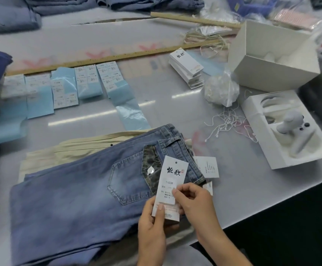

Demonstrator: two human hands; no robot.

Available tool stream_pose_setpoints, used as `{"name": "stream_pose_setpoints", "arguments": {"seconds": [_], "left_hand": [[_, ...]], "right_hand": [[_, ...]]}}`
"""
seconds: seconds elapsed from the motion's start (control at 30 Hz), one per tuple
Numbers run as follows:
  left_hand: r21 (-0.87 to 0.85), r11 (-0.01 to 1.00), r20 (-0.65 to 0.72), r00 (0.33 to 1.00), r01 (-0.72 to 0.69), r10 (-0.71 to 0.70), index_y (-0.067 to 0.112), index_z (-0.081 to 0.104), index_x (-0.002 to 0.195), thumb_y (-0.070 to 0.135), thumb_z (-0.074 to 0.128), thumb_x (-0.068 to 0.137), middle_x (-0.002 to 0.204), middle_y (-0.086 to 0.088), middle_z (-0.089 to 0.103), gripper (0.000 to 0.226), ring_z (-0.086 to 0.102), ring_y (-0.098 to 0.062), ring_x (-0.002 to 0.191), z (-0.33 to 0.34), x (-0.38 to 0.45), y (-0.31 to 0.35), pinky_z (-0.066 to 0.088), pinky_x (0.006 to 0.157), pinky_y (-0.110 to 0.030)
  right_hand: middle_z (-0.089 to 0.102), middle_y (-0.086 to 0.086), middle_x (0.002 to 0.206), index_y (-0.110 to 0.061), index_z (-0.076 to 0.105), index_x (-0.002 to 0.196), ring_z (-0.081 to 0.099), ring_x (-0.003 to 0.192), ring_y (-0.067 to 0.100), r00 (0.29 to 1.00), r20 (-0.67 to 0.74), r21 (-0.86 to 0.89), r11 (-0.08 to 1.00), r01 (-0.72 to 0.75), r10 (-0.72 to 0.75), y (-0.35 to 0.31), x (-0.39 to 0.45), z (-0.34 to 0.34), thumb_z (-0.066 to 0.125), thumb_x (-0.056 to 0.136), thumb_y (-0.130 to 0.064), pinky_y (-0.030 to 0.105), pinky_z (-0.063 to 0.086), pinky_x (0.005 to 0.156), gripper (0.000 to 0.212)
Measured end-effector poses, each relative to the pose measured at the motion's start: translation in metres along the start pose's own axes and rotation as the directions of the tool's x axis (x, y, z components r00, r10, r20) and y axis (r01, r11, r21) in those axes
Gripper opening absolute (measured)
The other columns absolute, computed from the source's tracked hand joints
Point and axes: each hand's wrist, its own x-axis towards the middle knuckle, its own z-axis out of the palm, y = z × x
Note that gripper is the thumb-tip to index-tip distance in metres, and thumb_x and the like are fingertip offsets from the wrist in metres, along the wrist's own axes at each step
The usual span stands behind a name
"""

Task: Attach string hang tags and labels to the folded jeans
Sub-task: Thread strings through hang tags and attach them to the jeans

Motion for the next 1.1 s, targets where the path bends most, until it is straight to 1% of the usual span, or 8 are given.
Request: {"name": "stream_pose_setpoints", "arguments": {"seconds": [0.23,0.37,0.43,0.57,0.63,0.73,0.97,1.1], "left_hand": [[0.167,0.986,-0.013,1.0,-0.02,0.023,0.009,0.064,0.089,0.015,0.064,0.098,0.078,-0.009,0.075,0.01,0.071,-0.024,0.07,-0.002,0.01,0.001,0.06,0.06,-0.041],[0.287,0.956,-0.102,0.99,-0.066,0.099,0.012,0.062,0.08,0.016,0.066,0.097,0.07,-0.002,0.073,0.019,0.068,-0.012,0.06,0.001,0.013,0.002,0.056,0.053,-0.029],[0.275,0.959,-0.099,0.991,-0.062,0.092,0.014,0.062,0.081,0.028,0.067,0.095,0.072,-0.004,0.073,0.02,0.07,-0.021,0.066,0.001,0.009,0.001,0.061,0.058,-0.042],[0.204,0.973,0.048,0.994,-0.104,0.096,0.024,0.067,0.081,0.035,0.065,0.087,0.077,-0.01,0.074,0.012,0.071,-0.024,0.067,-0.004,0.004,0.005,0.06,0.058,-0.038],[0.145,0.986,0.152,0.987,-0.078,0.056,0.012,0.067,0.086,0.028,0.071,0.087,0.078,-0.013,0.074,0.017,0.072,-0.022,0.066,-0.007,0.002,0.004,0.057,0.056,-0.029],[0.152,0.988,0.268,0.961,0.026,-0.066,0.003,0.064,0.096,0.029,0.08,0.08,0.087,-0.014,0.077,0.034,0.075,-0.03,0.077,-0.013,0.001,0.004,0.062,0.063,-0.039],[0.206,0.958,0.23,0.962,-0.198,0.15,0.021,0.071,0.1,0.031,0.07,0.082,0.091,-0.009,0.078,0.02,0.075,-0.027,0.08,0.006,0.035,0.047,0.06,0.063,-0.033],[0.198,0.917,0.204,0.93,-0.346,0.307,0.03,0.074,0.095,0.032,0.069,0.086,0.089,-0.003,0.077,0.011,0.074,-0.015,0.075,0.035,0.058,0.072,0.057,0.059,-0.025]], "right_hand": [[0.069,-0.019,0.075,-0.032,0.066,0.077,0.067,0.071,0.002,0.953,-0.119,-0.36,0.906,0.221,-0.279,0.016,-0.003,0.014,0.079,0.084,-0.019,0.021,0.057,0.062,0.02],[0.064,-0.015,0.067,-0.039,0.048,0.103,0.065,0.068,0.0,0.926,-0.126,-0.49,0.834,0.253,-0.355,0.017,-0.001,0.014,0.08,0.083,-0.032,0.015,0.052,0.057,0.038],[0.062,-0.012,0.062,-0.039,0.041,0.104,0.063,0.067,-0.003,0.939,-0.144,-0.46,0.861,0.216,-0.313,0.013,0.004,0.003,0.083,0.077,-0.038,0.011,0.047,0.056,0.051],[0.073,-0.018,0.087,-0.033,0.061,0.101,0.07,0.076,0.003,0.989,0.021,-0.144,0.978,0.148,-0.147,0.007,0.004,-0.016,0.087,0.077,-0.024,0.022,0.058,0.063,0.036],[0.077,-0.007,0.096,-0.028,0.07,0.099,0.074,0.088,0.013,0.99,0.084,0.027,0.994,0.108,-0.11,0.005,0.001,-0.023,0.083,0.082,-0.014,0.033,0.063,0.07,0.025],[0.078,0.0,0.099,-0.031,0.075,0.093,0.076,0.091,0.019,0.989,0.075,0.18,0.977,0.113,-0.128,-0.004,-0.004,-0.03,0.078,0.086,-0.016,0.033,0.062,0.069,0.017],[0.077,-0.006,0.099,-0.037,0.074,0.099,0.074,0.092,0.013,0.936,0.29,-0.032,0.976,0.217,-0.199,-0.014,-0.004,-0.034,0.076,0.09,-0.028,0.038,0.062,0.081,0.013],[0.076,-0.007,0.091,-0.043,0.074,0.101,0.073,0.081,0.007,0.924,0.238,0.024,0.953,0.303,-0.3,-0.031,0.022,-0.052,0.068,0.094,-0.039,0.022,0.059,0.067,0.01]]}}
